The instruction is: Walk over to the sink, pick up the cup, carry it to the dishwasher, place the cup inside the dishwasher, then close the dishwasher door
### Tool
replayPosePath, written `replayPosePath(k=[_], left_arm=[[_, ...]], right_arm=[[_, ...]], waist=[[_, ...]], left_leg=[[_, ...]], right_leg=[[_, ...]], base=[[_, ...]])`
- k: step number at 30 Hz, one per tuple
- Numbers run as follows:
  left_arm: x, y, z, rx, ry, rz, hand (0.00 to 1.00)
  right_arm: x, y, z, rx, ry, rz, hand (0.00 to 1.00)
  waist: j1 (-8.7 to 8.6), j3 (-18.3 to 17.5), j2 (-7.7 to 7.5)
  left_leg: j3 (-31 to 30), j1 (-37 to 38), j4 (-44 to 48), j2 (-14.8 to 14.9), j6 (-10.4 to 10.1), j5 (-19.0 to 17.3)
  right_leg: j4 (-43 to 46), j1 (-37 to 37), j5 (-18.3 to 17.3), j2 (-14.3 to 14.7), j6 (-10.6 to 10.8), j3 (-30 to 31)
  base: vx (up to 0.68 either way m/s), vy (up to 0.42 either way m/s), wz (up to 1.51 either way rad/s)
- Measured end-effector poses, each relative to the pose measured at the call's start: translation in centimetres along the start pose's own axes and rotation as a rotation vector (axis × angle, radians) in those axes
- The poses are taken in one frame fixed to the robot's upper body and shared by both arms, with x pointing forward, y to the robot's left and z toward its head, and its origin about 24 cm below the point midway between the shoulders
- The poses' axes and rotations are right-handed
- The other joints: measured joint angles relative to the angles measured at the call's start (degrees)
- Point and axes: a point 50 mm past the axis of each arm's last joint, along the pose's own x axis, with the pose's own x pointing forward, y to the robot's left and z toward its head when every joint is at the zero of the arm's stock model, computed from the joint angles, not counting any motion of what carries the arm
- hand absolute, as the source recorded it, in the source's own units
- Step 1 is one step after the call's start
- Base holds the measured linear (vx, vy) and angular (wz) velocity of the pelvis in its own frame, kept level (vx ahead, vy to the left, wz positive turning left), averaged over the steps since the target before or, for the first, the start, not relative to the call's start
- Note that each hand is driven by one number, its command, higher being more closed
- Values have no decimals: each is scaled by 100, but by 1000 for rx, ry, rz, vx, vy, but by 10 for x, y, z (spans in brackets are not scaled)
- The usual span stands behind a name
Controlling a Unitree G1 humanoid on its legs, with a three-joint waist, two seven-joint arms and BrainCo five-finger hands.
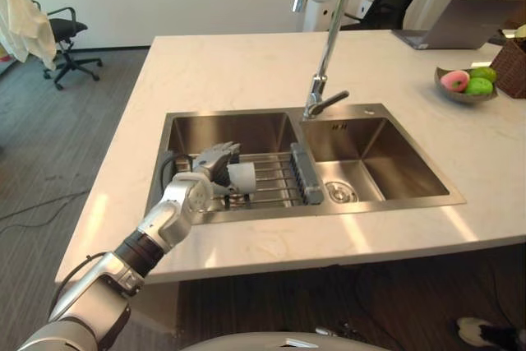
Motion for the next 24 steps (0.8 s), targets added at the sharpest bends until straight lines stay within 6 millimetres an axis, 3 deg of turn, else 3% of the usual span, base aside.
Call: replayPosePath(k=[8, 24], left_arm=[[4, -4, -13, 19, 59, -63, 0], [4, -18, -31, 43, 149, -199, 0]], right_arm=[[0, -2, 0, 10, 0, -8, 0], [-2, -8, -2, 40, 4, -31, 0]], waist=[[-144, 36, 63], [-149, 121, 139]], left_leg=[[54, 29, 1, 8, -11, -41], [51, 50, 9, 11, -8, -70]], right_leg=[[-34, 16, 23, 26, -14, 70], [-90, 67, 24, 31, -25, 62]], base=[[1, -13, -5], [-30, -24, 0]])
